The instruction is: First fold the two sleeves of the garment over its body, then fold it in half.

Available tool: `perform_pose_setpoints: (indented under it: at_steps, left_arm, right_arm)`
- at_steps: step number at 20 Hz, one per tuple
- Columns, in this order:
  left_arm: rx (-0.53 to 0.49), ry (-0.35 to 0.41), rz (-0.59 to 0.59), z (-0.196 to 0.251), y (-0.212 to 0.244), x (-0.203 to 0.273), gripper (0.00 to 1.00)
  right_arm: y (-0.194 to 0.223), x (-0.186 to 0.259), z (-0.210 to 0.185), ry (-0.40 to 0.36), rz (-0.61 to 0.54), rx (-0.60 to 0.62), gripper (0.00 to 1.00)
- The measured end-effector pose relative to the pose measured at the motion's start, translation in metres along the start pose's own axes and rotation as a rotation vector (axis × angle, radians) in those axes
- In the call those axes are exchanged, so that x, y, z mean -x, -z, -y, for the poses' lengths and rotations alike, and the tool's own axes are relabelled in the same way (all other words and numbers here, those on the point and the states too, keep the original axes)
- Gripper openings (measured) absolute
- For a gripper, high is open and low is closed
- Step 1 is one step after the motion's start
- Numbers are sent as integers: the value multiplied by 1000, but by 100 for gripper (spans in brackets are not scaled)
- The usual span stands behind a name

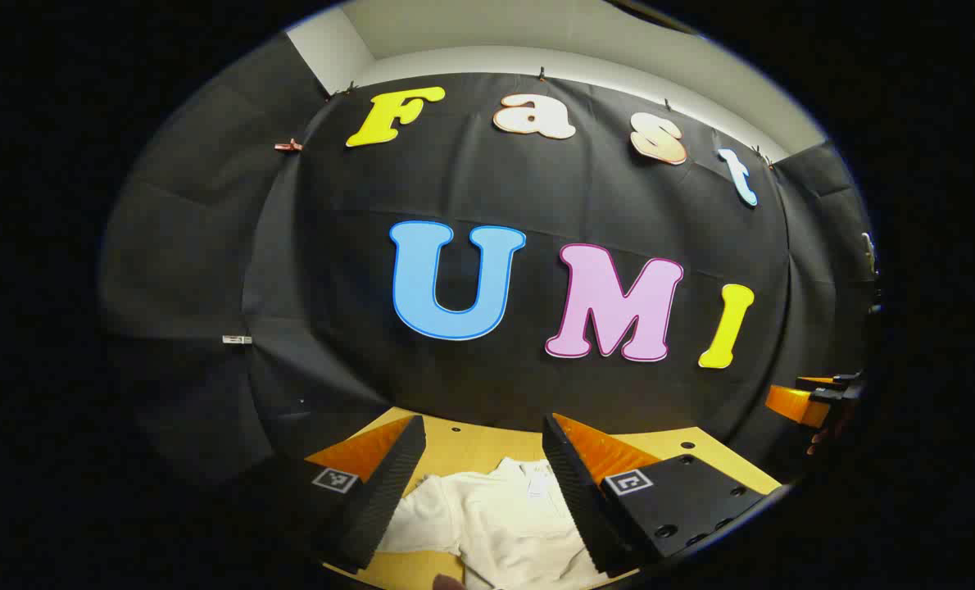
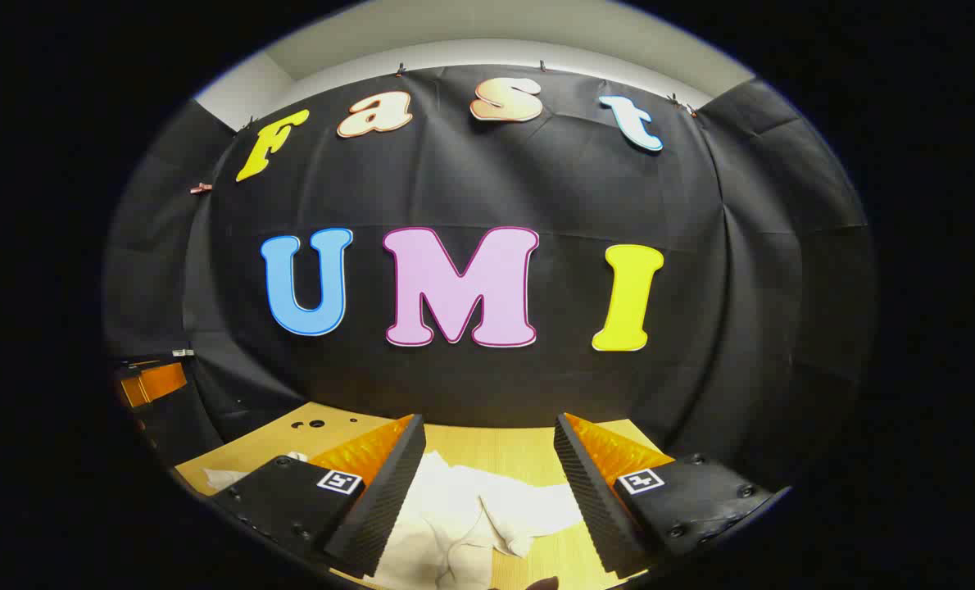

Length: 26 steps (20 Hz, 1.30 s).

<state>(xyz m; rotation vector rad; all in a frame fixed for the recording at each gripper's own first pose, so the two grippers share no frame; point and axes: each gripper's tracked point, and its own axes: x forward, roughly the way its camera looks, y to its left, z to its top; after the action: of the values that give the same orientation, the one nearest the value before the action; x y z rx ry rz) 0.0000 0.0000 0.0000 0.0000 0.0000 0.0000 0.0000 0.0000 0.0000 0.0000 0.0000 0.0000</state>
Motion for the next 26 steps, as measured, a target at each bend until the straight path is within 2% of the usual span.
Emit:
perform_pose_setpoints:
  at_steps: [18,26]
  left_arm:
    - [-59,50,-88,36,24,-17,93]
    - [-85,53,-108,51,31,-21,93]
  right_arm:
    - [27,-9,22,21,-71,-23,96]
    - [67,-39,54,46,-163,-18,97]
